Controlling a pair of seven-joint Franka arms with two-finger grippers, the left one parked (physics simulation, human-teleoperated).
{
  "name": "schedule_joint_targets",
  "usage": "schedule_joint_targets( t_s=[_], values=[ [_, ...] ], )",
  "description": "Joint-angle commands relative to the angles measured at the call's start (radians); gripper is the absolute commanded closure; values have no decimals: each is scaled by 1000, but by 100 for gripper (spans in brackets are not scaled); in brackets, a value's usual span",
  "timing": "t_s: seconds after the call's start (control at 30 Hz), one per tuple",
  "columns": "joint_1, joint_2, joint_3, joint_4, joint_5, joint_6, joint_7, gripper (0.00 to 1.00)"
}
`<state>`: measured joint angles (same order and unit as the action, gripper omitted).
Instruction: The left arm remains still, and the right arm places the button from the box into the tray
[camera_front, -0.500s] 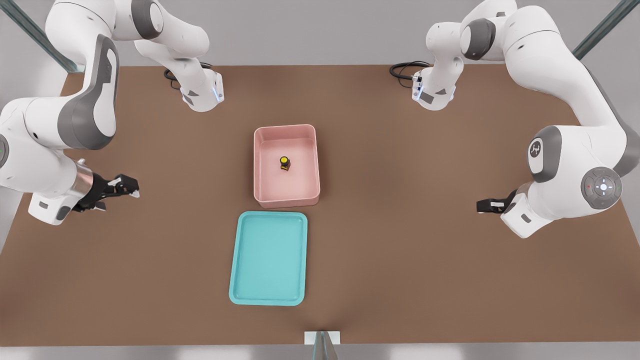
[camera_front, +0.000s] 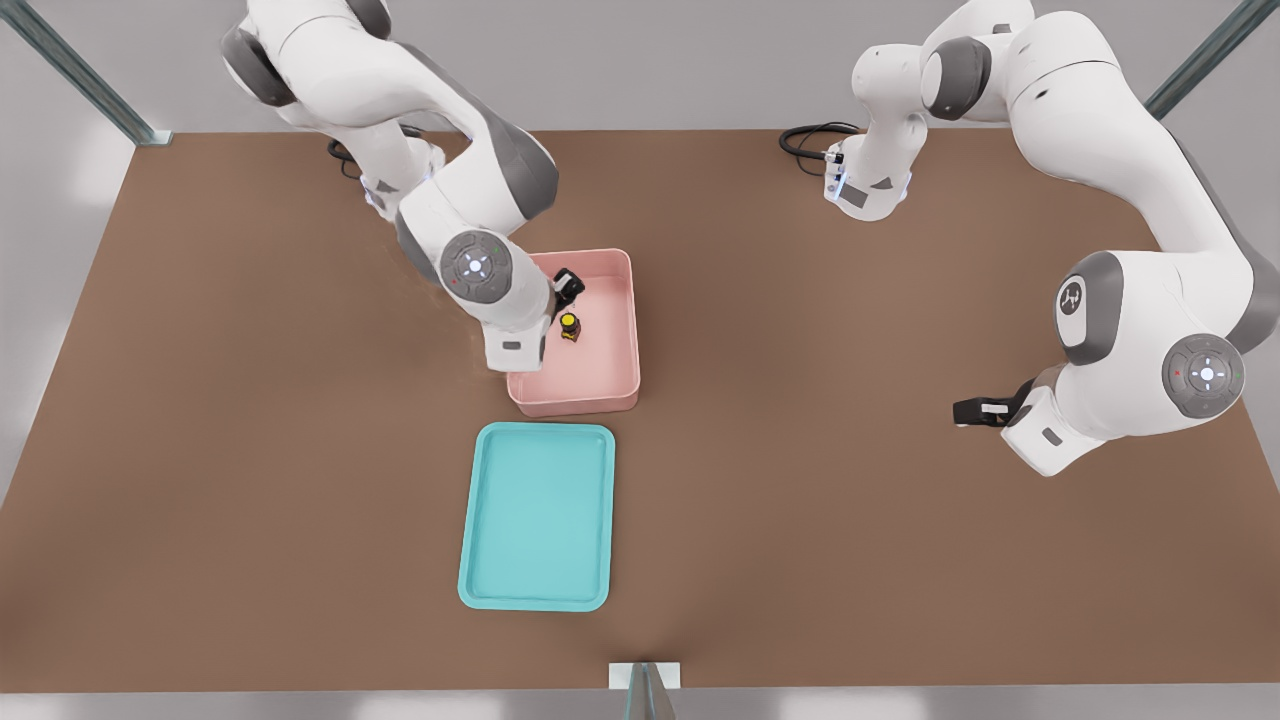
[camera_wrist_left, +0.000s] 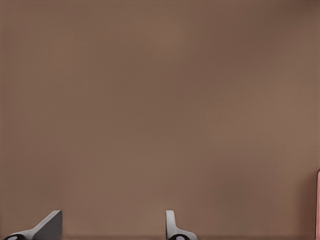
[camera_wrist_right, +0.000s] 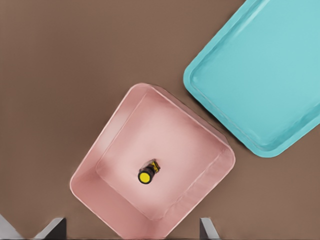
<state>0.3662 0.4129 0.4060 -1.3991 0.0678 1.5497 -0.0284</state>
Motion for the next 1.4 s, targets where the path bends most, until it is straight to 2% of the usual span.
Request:
schedule_joint_targets(
  t_s=[0.0, 0.07, 0.1, 0.13, 0.17, 0.2, 0.23, 0.27, 0.3, 0.33, 0.4, 0.47, 0.67, 0.73, 0.8, 0.83, 1.0, 1.2, 1.33, 1.37],
  values=[
    [16, -29, 131, -195, -126, 302, 940, 0],
    [97, -147, 36, -526, -97, 653, 979, 0],
    [195, -178, -65, -609, 64, 776, 982, 0],
    [234, -177, -24, -612, 61, 803, 1110, 0],
    [241, -177, 30, -615, 46, 796, 1134, 0],
    [257, -172, 75, -617, 0, 784, 1263, 0],
    [255, -164, 129, -615, -105, 724, 1394, 0],
    [257, -164, 136, -617, -106, 701, 1398, 0],
    [264, -146, 125, -610, -143, 716, 1432, 0],
    [266, -144, 11, -603, -197, 721, 1398, 0],
    [287, -117, -131, -595, -189, 753, 1269, 0],
    [289, -60, -154, -566, -186, 810, 1279, 0],
    [309, -46, -148, -641, -195, 903, 1251, 0],
    [307, -88, -197, -679, -189, 895, 1164, 0],
    [307, -117, -217, -712, -180, 895, 1075, 0],
    [310, -131, -239, -744, -109, 900, 972, 0],
    [315, -131, -219, -811, -115, 975, 927, 0],
    [316, -129, -268, -857, -115, 1032, 835, 0],
    [324, -112, -271, -868, -115, 1075, 826, 0],
    [324, -109, -269, -906, -117, 1147, 826, 0]
  ],
)
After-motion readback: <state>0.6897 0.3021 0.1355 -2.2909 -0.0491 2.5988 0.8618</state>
